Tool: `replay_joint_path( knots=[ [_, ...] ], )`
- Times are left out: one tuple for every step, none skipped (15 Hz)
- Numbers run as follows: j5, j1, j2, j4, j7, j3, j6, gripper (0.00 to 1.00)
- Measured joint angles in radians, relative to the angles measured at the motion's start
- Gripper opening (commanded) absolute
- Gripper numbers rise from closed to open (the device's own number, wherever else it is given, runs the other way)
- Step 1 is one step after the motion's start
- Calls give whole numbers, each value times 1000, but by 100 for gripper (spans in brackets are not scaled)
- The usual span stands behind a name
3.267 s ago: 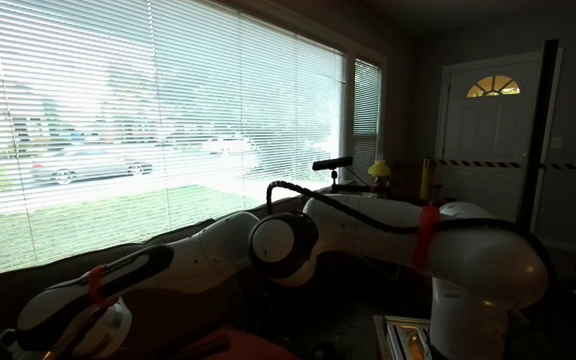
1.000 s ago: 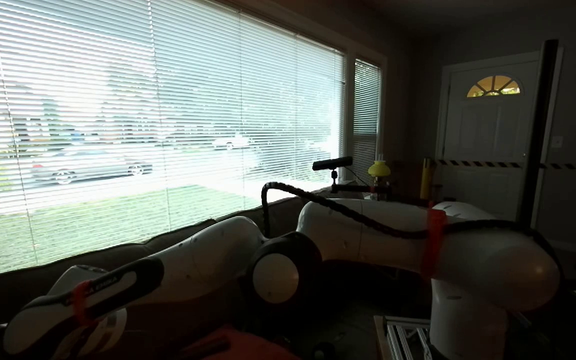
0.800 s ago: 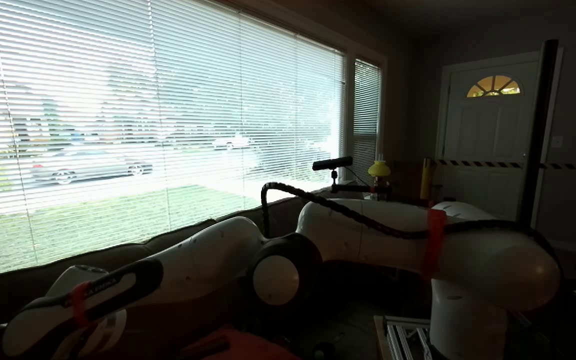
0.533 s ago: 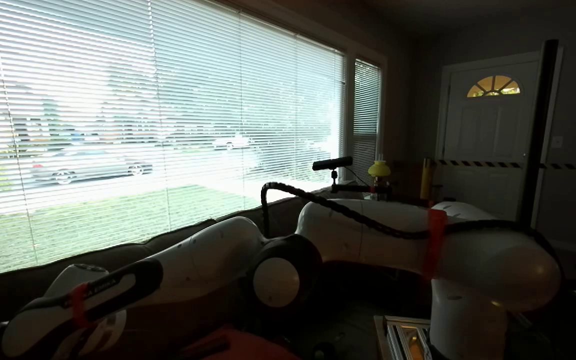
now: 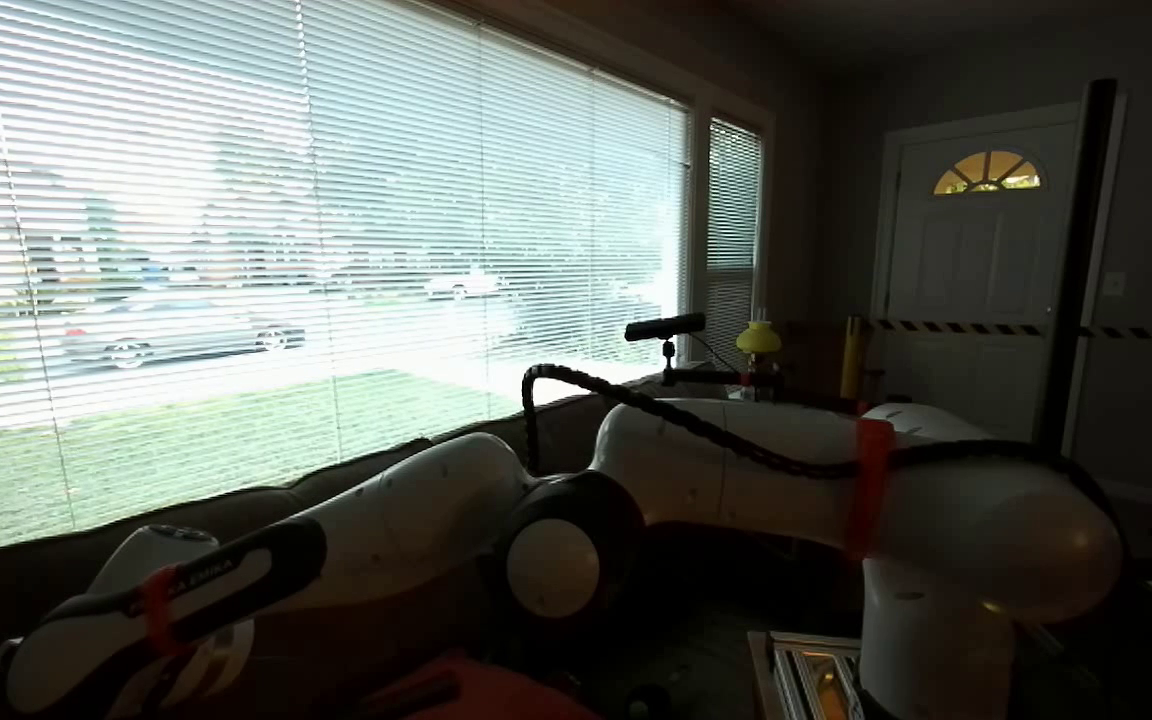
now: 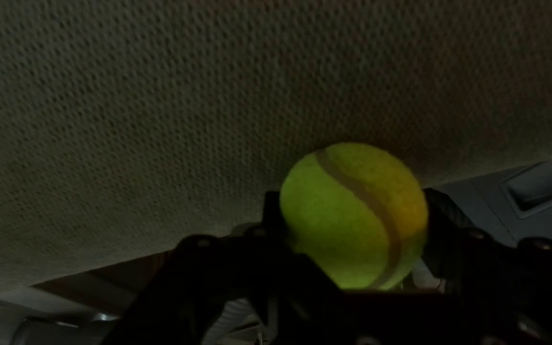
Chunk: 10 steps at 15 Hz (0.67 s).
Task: Pick the tennis ball up and place it on the left armrest of the couch
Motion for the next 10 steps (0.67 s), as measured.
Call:
replay_joint_path(
  knots=[
    [0, 0, 0, 0, 1, 0, 0, 64],
    [0, 0, 0, 0, 2, 0, 0, 77],
    [0, 0, 0, 0, 3, 0, 0, 88],
    [0, 0, 0, 0, 4, -1, 0, 97],
    [-1, 0, 0, 0, 6, -2, 0, 100],
    [-3, 0, 0, 0, 10, -5, 0, 100],
    [-3, 1, 0, 0, 14, -9, 0, 100],
    [-3, 1, 0, 0, 17, -12, 0, 100],
    [-4, 1, 0, 0, 19, -15, 0, 100],
    [-4, 1, 0, 0, 21, -17, 0, 100]
  ],
)
